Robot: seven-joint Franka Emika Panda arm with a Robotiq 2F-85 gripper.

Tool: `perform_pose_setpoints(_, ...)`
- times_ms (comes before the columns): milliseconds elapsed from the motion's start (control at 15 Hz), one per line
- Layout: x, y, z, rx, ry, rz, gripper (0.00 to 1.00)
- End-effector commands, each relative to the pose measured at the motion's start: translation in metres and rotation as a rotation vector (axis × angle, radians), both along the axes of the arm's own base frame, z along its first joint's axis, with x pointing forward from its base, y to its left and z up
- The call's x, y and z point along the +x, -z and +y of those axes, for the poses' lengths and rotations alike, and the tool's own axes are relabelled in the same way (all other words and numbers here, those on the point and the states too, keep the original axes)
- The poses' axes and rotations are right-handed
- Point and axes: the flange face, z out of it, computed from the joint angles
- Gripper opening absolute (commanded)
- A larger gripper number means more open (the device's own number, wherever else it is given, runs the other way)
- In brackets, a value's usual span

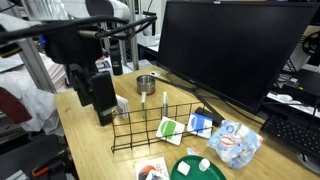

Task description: Move the green plate to the left

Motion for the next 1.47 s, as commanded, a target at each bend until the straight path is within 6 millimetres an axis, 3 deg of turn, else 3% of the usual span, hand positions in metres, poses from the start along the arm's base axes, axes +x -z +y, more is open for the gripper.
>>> perform_pose_setpoints(0, 0.0, -0.001, 0.0, 0.0, 0.0, 0.001, 1.0)
perform_pose_setpoints(667, 0.008, 0.032, 0.0, 0.109, -0.076, 0.129, 1.0)
perform_pose_setpoints(1400, 0.01, 0.037, -0.001, 0.091, -0.037, 0.094, 1.0)
